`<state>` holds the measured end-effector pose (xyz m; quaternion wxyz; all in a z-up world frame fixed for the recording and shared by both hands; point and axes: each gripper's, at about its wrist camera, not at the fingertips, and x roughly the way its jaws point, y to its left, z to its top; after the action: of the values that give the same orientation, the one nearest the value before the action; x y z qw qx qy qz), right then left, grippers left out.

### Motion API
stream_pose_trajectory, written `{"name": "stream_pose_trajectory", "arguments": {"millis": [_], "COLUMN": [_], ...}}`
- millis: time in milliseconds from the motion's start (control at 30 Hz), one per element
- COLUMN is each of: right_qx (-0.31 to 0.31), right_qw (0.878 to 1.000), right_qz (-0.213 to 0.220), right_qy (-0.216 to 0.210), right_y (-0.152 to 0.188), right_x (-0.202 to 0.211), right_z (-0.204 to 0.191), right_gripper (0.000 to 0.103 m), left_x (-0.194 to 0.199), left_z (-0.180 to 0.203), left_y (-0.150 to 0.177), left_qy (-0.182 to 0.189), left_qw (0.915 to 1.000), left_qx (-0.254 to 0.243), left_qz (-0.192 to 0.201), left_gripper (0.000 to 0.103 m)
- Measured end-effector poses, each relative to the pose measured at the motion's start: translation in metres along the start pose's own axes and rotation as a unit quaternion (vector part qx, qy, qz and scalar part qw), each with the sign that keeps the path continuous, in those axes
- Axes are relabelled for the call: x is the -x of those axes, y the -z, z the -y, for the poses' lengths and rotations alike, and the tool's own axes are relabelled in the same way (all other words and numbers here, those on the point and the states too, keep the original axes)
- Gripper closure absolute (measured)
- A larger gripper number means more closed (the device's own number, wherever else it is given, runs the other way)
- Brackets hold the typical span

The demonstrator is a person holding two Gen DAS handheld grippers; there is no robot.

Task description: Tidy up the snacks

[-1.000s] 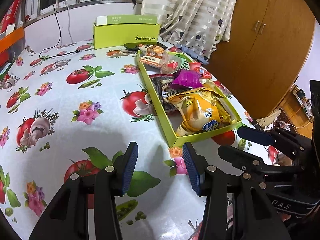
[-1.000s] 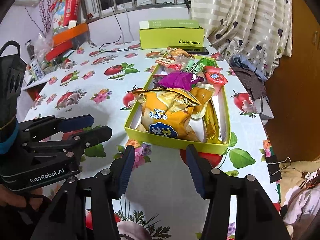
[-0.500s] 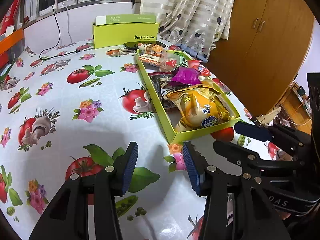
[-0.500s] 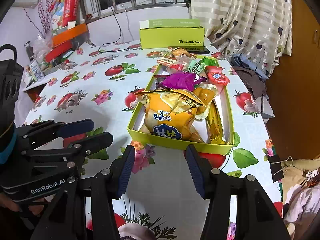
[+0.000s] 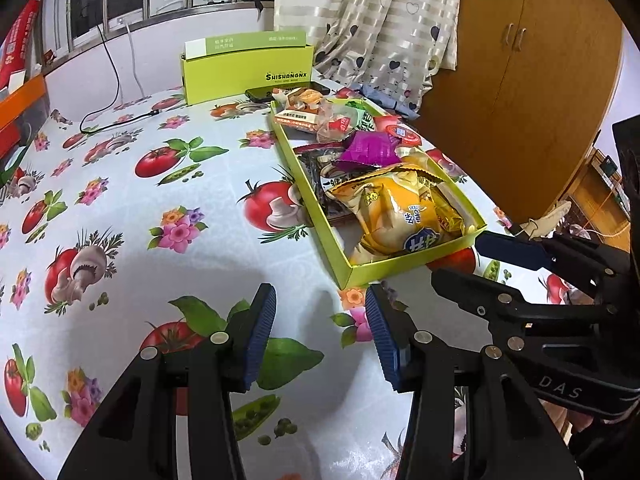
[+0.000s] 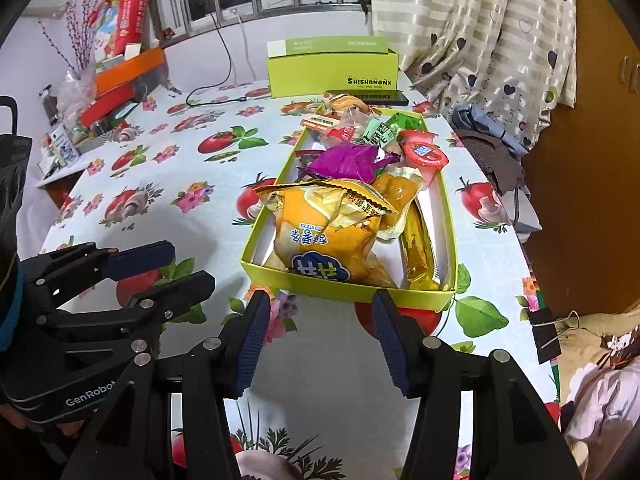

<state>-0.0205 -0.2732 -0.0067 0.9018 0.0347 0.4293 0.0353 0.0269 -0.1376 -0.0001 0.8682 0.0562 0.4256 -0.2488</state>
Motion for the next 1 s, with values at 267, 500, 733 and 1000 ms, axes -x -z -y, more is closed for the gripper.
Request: {"name": "stream_pose_trajectory", "arguments": {"millis": [267, 500, 733, 1000], "right_qx": [-0.002, -0.003, -0.003, -0.004], "right_qw": [1.0, 1.0, 1.0, 1.0], "right_qz": [-0.003, -0.004, -0.004, -0.004], "right_qy": [0.0, -0.001, -0.001, -0.001], "right_y": [-0.0005, -0.0017, -0.002, -0.0023], "right_x": [-0.0031, -0.0042, -0.0047, -0.0046], "right_z": [0.0017, 0.003, 0.0032, 0.0036], "right_gripper": [0.051, 0.051, 0.051, 0.051], "left_x": [-0.0037, -0.0051, -0.0051, -0.009], "left_z": [0.0021, 0.0024, 0.003, 0.0025], "left_y": [-0.0021, -0.0037, -0.0036, -0.0036], "left_qy": [-0.007, -0.01, -0.011, -0.014], "left_qw": [0.9999, 0.9999, 0.9999, 0.9998], "left_qx": [-0.007, -0.009, -0.009, -0.01], "left_qz": [-0.003, -0.004, -0.005, -0.01], "left_gripper": [0.055, 0.055, 0.055, 0.055]}}
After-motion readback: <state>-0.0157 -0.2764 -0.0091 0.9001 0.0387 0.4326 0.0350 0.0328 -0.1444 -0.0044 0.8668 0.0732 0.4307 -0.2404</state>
